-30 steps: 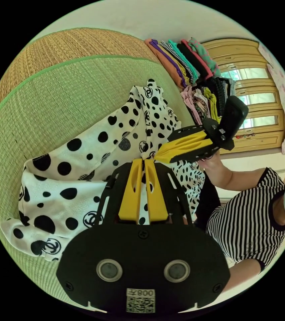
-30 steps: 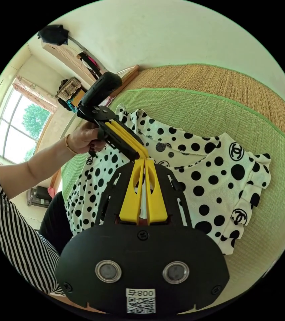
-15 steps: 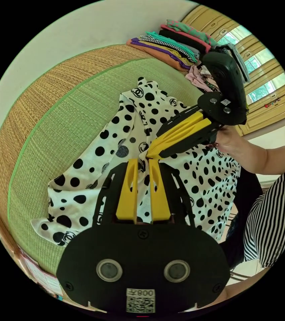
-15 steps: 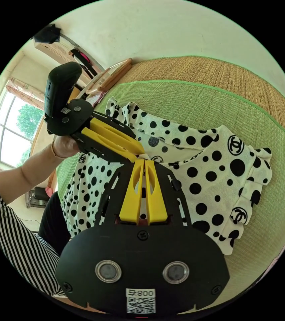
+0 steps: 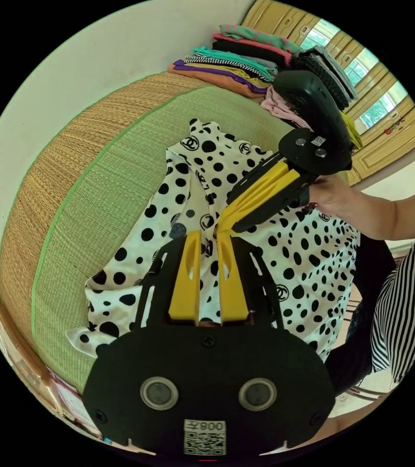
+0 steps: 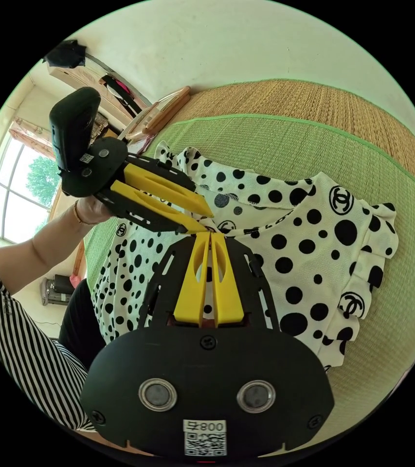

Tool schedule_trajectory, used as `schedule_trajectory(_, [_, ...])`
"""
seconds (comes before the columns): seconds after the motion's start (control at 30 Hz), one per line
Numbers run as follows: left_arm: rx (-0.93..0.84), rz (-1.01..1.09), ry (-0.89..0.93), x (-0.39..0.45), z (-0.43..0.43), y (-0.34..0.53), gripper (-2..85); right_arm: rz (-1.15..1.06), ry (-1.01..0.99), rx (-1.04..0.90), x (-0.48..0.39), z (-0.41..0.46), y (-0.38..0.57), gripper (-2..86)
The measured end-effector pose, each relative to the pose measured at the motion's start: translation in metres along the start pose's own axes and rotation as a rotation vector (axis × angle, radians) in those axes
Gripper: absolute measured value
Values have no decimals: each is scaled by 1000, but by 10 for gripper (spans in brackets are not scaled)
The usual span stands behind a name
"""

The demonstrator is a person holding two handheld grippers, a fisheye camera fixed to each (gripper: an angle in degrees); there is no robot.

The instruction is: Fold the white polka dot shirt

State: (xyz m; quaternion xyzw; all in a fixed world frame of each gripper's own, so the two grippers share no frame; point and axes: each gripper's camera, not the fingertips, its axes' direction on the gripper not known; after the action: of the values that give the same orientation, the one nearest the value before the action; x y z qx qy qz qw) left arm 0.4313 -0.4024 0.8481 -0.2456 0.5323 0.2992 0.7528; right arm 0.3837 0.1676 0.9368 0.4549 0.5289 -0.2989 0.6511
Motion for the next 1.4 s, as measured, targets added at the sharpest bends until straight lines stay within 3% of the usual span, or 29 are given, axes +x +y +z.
schedule_trajectory(0.2, [-58,16,12,7,-1,8,18,-5,-1,12,-3,-4,9,1])
schedule_trajectory(0.3, [-42,-69,218,-14,-5,18,14,-13,4,29,-5,-11,14,0])
schedule_trajectory(0.37, [-19,-181,446,-38,-3,32,16,-22,8,44,-7,-17,17,0])
schedule_trajectory(0.47, [-5,-271,622,-57,6,52,24,-30,27,24,-8,-14,16,0])
schedule_trajectory(0.53, [-16,-295,642,-58,7,63,37,-31,37,4,-8,-10,15,0])
schedule_trajectory(0.73, [46,-285,356,-24,-32,103,36,-15,39,-68,-3,-3,17,1])
schedule_trajectory(0.83, [-7,-271,161,-4,-33,122,16,-1,9,-87,1,-3,19,1])
schedule_trajectory(0.97, [116,-329,111,15,-54,158,5,-8,9,-81,-2,-13,31,1])
schedule_trajectory(1.13, [115,-420,-22,35,-60,205,2,86,5,0,15,-33,61,1])
schedule_trajectory(1.4, [251,-553,-40,73,-91,289,2,140,-24,51,20,-55,101,1])
